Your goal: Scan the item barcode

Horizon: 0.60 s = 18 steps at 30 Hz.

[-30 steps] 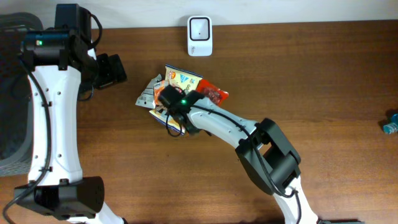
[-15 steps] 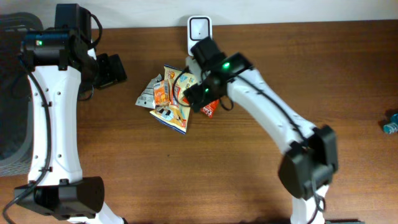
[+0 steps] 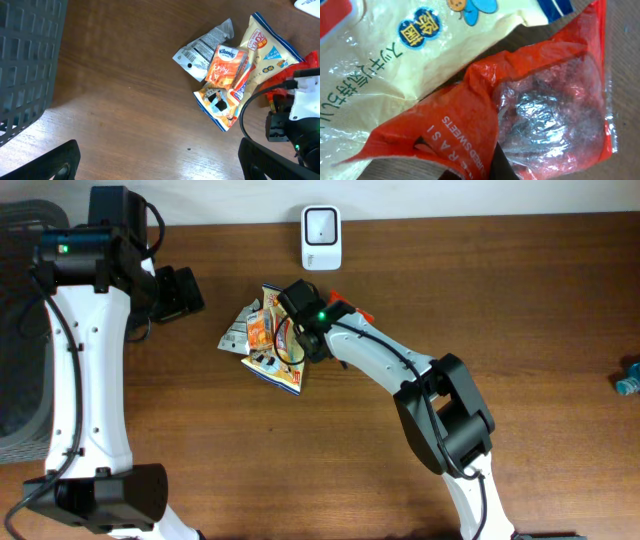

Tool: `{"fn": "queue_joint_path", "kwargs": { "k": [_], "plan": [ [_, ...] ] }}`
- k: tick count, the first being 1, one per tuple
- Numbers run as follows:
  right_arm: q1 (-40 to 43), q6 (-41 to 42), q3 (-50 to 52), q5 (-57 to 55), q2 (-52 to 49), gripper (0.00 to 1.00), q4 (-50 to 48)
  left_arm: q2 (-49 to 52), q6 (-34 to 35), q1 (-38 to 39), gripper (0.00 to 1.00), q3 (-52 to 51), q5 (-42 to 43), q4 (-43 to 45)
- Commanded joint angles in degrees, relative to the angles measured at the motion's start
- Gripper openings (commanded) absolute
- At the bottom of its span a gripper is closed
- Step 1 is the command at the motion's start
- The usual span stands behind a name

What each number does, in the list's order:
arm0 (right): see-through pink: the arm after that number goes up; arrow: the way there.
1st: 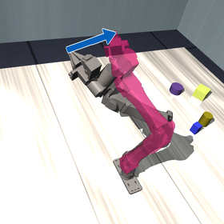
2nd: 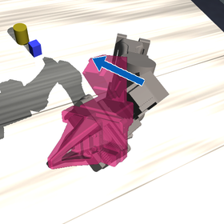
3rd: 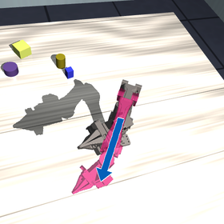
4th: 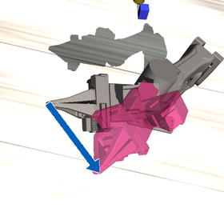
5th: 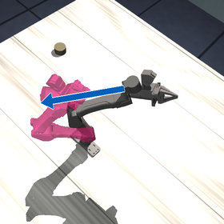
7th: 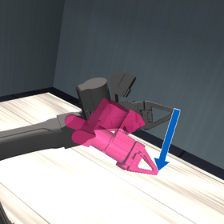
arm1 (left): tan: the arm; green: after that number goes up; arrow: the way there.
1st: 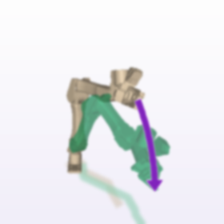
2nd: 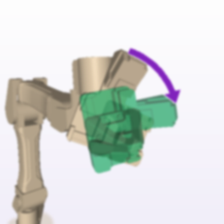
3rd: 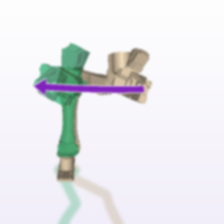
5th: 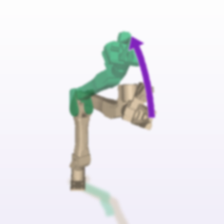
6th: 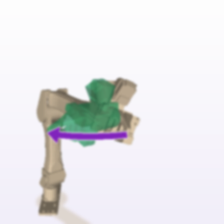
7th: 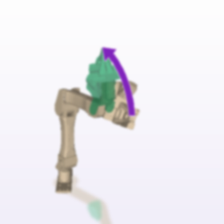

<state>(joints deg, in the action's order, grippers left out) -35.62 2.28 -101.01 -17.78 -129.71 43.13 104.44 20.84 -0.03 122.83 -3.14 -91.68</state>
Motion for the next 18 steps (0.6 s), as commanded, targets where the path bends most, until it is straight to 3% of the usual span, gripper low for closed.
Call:
{"fn": "queue_joint_path", "kwargs": {
  "k": [1, 2, 4, 7, 8, 9, 12, 14, 15, 17, 18],
  "plan": [
    [0.0, 5.7, -6.8, 1.3, 2.8, 0.04, 7.3, -0.4, 0.6, -0.2, 0.99, 0.2, 0.4, 0.0],
    [0.1, 5.7, -10.3, 4.3, 4.0, 0.04, 11.2, -0.4, 0.6, -0.2, 0.99, 0.2, 0.4, 0.0],
    [1.2, 5.7, -21.1, 23.2, 6.3, 0.04, 24.6, -0.4, 0.6, -0.2, 0.99, 0.2, 0.4, 0.0],
    [7.0, 5.7, -25.1, 49.1, 6.2, 0.04, 30.8, -0.4, 0.6, -0.2, 0.99, 0.2, 0.4, 0.0],
    [10.6, 5.5, -22.6, 62.7, 5.8, 0.04, 31.2, -0.4, 0.6, -0.2, 0.99, 0.2, 0.4, 0.0],
    [12.6, 5.5, -19.1, 69.6, 5.6, 0.04, 30.6, -0.4, 0.6, -0.2, 0.99, 0.2, 0.4, 0.0],
    [17.5, 8.1, -1.5, 82.5, 5.6, 0.04, 22.6, -0.4, 0.6, -0.2, 0.99, 0.2, 0.4, 0.0],
    [21.3, 13.3, 7.1, 83.3, 5.6, 0.04, 14.6, -0.4, 0.6, -0.2, 0.99, 0.2, 0.4, 0.0],
    [25.4, 13.3, 10.8, 74.2, 5.6, 0.14, 11.9, -0.4, 0.6, -0.2, 0.99, 0.2, 0.4, 0.0],
    [30.3, 15.2, 10.1, 53.9, 5.9, 0.24, 14.4, -0.4, 0.6, -0.2, 0.99, 0.2, 0.4, 0.0],
    [34.0, 15.1, 6.8, 41.3, 6.1, 0.44, 18.4, -0.4, 0.6, -0.2, 0.99, 0.2, 0.4, 0.0]
  ]
}}
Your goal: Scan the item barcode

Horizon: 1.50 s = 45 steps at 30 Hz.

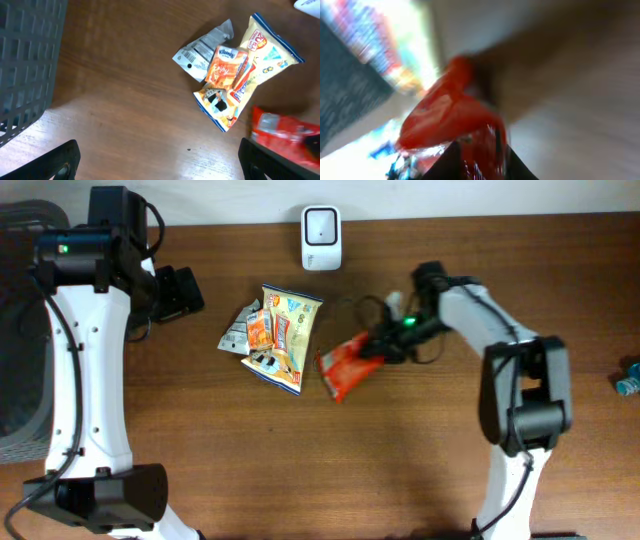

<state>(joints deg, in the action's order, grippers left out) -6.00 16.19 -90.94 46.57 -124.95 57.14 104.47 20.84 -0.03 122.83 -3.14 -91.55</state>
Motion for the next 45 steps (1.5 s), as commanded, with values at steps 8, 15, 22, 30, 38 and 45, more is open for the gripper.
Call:
{"fn": "queue_joint_path", "kwargs": {
  "k": [8, 15, 22, 30, 38, 45],
  "plan": [
    [-7.1, -8.6, -22.7, -25.7, 0.3, 0.57, 14.0, -0.4, 0.6, -0.2, 0.99, 0.2, 0.4, -0.1],
    [-21.7, 15.9, -22.6, -31.5, -12.6, 0.33, -9.1, -0.4, 0.6, -0.2, 0.99, 0.2, 0.4, -0.1],
    [-30.6, 16.4, -26.3, -28.2, -13.6, 0.33, -12.3, -0.4, 0.6, -0.2, 0.99, 0.2, 0.4, -0.1],
    [-15.9, -4.8, -40.6, -44.2, -9.9, 0.13, 39.8, -0.4, 0.6, -0.2, 0.99, 0.2, 0.4, -0.1],
    [-15.0, 1.6, -16.1, -34.4, -10.1, 0.16, 12.1, -0.4, 0.6, -0.2, 0.99, 0.2, 0.4, -0.1],
    [-15.0, 0.5, -24.1, -28.4, -10.0, 0.26, 16.5, -0.4, 0.6, -0.2, 0.99, 0.2, 0.4, -0.1]
  ]
}}
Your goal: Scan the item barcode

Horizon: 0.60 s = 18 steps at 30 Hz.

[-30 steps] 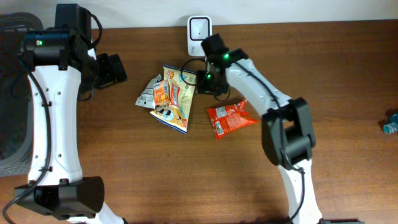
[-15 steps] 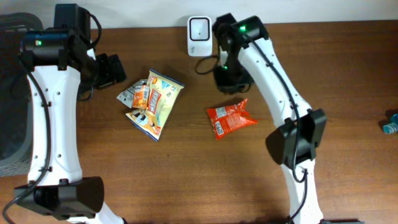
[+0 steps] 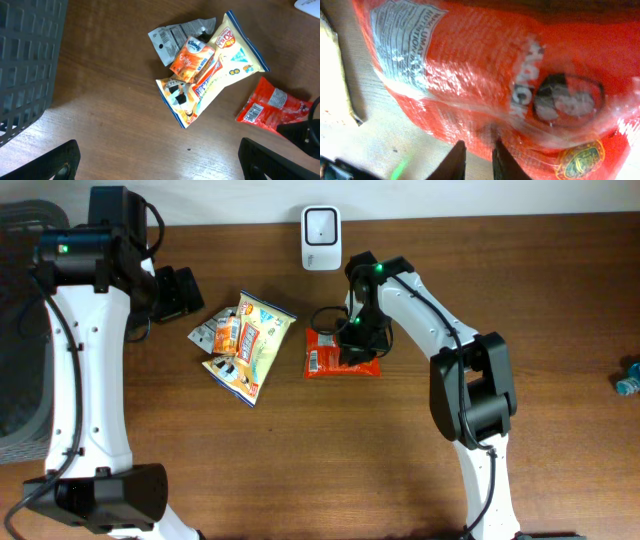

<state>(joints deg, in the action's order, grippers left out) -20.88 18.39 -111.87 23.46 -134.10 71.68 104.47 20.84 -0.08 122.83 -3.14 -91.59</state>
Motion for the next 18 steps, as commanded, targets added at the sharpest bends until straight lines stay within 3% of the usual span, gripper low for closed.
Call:
{"fn": "queue_joint_path", "kwargs": {
  "k": [1, 2, 3, 6, 7, 9, 10, 11, 12, 13, 14, 15, 16, 17, 18],
  "plan": [
    [-0.3, -1.8, -2.6, -9.6, -1.1, 0.31, 1.5, -0.4, 0.6, -0.1, 0.99, 0.2, 0.4, 0.0],
    [-0.5, -1.1, -1.1, -14.0, -1.6, 0.38, -0.8, -0.4, 0.6, -0.1, 0.99, 0.2, 0.4, 0.0],
    [-0.6, -0.7, 2.7, -15.1, -2.1, 0.50, -5.0, -0.4, 0.6, -0.1, 0.99, 0.2, 0.4, 0.0],
    [-0.6, 0.1, 2.8, -13.4, -1.6, 0.50, -4.2, -0.4, 0.6, -0.1, 0.99, 0.2, 0.4, -0.1],
    [-0.3, -0.6, 1.0, -13.4, -0.2, 0.54, -1.4, -0.4, 0.6, -0.1, 0.99, 0.2, 0.4, 0.2],
    [1.5, -1.9, -7.8, -16.7, 5.3, 0.75, 7.8, -0.4, 0.6, -0.1, 0.99, 0.2, 0.5, 0.9],
    [2.4, -1.9, -10.8, -16.7, 6.9, 0.93, 10.0, -0.4, 0.6, -0.1, 0.99, 0.2, 3.0, 0.9],
    [4.2, -1.9, -14.3, -16.7, 8.3, 0.99, 12.0, -0.4, 0.5, -0.1, 0.99, 0.2, 6.8, 0.9],
    [6.9, -2.9, -16.8, -16.7, 8.9, 0.99, 13.3, -0.3, -2.7, 0.4, 0.80, -0.2, 14.7, 0.8],
    [9.4, -3.4, -17.0, -16.7, 8.9, 0.99, 13.5, -0.3, -2.7, 3.0, 0.66, -2.4, 15.4, 0.7],
    [10.6, -3.4, -16.7, -16.5, 8.9, 0.99, 13.8, -0.3, -2.6, 5.3, 0.37, -4.9, 15.5, 1.8],
    [11.8, -3.4, -15.6, -16.6, 8.9, 0.72, 14.5, -0.3, -2.4, 9.1, 0.00, -9.5, 15.9, 5.6],
    [12.0, -3.4, -14.5, -16.5, 8.5, 0.27, 14.5, -0.3, -2.3, 12.5, 0.00, -14.4, 16.1, 11.2],
    [11.9, -3.4, -13.5, -16.3, 7.9, 0.04, 14.3, -0.3, -0.9, 16.2, 0.00, -19.8, 16.0, 17.9],
    [11.8, -3.6, -11.6, -14.6, 7.5, 0.04, 12.8, -0.3, 2.2, 18.4, 0.00, -24.7, 16.9, 24.1]
  ]
}}
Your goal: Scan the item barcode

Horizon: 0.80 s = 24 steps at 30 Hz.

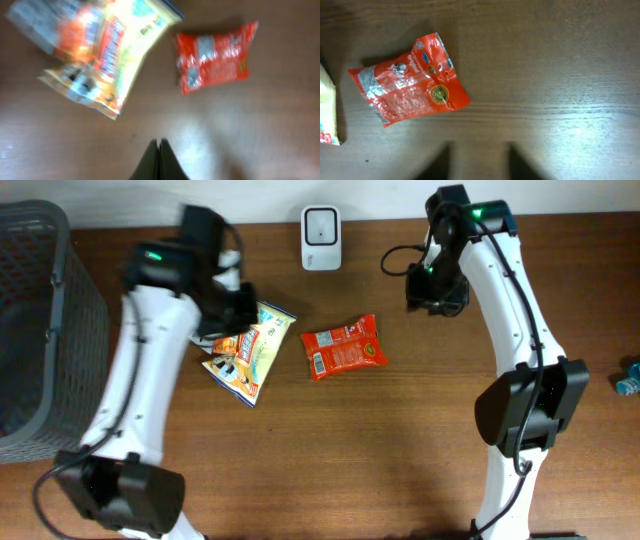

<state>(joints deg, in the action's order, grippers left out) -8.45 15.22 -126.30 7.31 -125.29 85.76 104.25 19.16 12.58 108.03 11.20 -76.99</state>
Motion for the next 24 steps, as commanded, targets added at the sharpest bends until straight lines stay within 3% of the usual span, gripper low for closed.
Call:
{"fn": "queue_joint_path", "kwargs": {
  "k": [1, 5, 11, 14, 17, 19, 22, 24],
  "plan": [
    [-0.5, -2.2, 5.4, 6.1, -1.6, 0.04, -4.1, -0.1, 4.9, 7.3, 0.00, -14.6, 5.1, 16.0],
    [-0.5, -4.5, 21.9, 25.2, -1.6, 0.04, -23.6, 0.5, 9.8, 8.7, 0.00, -32.3, 9.6, 44.3],
    [-0.6, -4.3, 29.0, 31.1, -1.6, 0.04, -33.1, 11.7, 11.9, 8.7, 0.00, -34.9, 15.6, 61.9],
    [-1.3, -4.3, 29.0, 30.1, -1.9, 0.04, -33.6, 14.4, 11.8, 8.6, 0.00, -34.9, 10.7, 60.0],
    [-3.0, 4.3, 30.4, 15.3, -3.0, 0.04, -32.7, 13.8, 10.8, 7.3, 0.00, -34.1, 8.0, 55.1],
    [-3.0, 9.1, 30.5, 6.3, -2.5, 0.04, -29.9, 11.3, 6.1, 5.2, 0.00, -31.3, 7.0, 49.0],
    [-4.0, 9.0, 27.2, 6.7, 4.6, 0.04, -27.5, 5.6, 3.9, 3.6, 0.00, -27.5, 4.4, 42.8],
    [-6.3, 5.6, 26.9, 19.8, 6.3, 0.04, -34.9, 5.1, 3.9, 3.8, 0.00, -27.5, 4.4, 42.2]
  ]
}}
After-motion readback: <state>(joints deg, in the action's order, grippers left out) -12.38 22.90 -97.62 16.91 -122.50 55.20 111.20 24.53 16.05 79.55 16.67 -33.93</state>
